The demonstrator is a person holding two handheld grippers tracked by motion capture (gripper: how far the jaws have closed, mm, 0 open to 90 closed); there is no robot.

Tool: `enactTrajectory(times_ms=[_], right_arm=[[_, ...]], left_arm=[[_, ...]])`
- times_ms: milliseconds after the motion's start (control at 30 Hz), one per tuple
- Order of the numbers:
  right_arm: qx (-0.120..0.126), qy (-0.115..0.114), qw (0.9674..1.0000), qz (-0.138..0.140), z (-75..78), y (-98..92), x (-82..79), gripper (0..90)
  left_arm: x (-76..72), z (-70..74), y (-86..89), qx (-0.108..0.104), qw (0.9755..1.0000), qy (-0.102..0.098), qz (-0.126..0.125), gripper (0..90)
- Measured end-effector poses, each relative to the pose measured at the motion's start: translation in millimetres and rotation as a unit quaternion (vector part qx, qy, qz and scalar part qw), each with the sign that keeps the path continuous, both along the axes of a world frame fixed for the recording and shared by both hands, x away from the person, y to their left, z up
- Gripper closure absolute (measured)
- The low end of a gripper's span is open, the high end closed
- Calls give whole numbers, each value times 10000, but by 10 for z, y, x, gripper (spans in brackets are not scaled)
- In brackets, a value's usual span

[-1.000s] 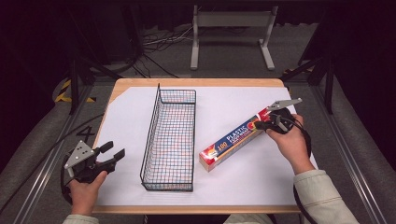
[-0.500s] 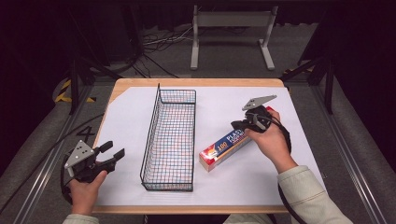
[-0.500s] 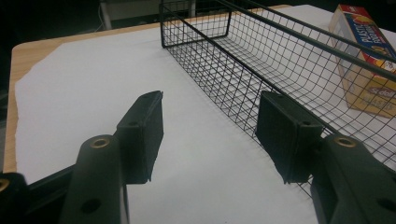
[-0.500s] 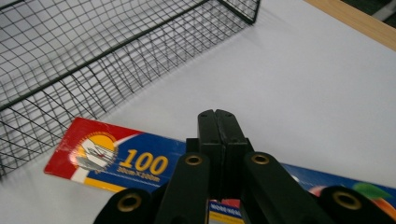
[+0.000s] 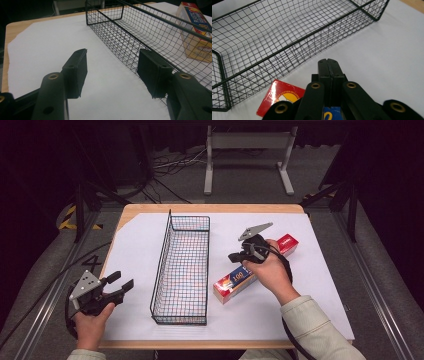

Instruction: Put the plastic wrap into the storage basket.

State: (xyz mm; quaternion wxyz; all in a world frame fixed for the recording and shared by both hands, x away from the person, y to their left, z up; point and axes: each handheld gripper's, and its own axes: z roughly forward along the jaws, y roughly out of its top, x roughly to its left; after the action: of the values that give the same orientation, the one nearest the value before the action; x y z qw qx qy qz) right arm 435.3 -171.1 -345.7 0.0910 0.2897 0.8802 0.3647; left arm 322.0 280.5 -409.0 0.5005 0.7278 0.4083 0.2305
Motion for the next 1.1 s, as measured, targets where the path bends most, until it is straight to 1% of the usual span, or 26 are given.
enactTrajectory(times_ms=[133,267,300,333,467,667,733,767,800,867,967,1100], right_arm=[[-85,153,9998,78,-86,129,18,900],[-199,285,9993,117,-176,220,38,900],[-199,285,9993,117,-176,220,38,900],[-245,354,9990,153,-217,255,48,900],[-384,474,9979,227,-302,340,56,900],[-588,670,9956,301,-424,452,66,900],[-697,728,9943,363,-467,487,66,900],[-784,779,9931,399,-503,509,65,900],[-814,806,9925,437,-522,518,64,900],[-814,807,9924,453,-529,524,63,900],[-835,844,9917,503,-522,523,65,900],[-928,952,9892,621,-497,507,43,900]], left_arm=[[2,-2,-7,27,10000,-7,-4,414],[2,-2,-8,7,10000,0,-3,414],[2,-2,-8,7,10000,0,-3,414],[2,-3,-9,7,10000,-5,4,414],[3,-4,-8,16,10000,0,4,413],[9,-8,-12,14,10000,13,-26,413],[14,-17,-26,14,10000,48,-74,410],[16,-20,-33,38,9999,51,-88,410],[17,-24,-44,34,9999,51,-95,410],[16,-21,-50,69,9999,44,-103,410],[15,-20,-49,70,9999,45,-100,410],[13,-18,-34,49,9999,40,-82,410]])
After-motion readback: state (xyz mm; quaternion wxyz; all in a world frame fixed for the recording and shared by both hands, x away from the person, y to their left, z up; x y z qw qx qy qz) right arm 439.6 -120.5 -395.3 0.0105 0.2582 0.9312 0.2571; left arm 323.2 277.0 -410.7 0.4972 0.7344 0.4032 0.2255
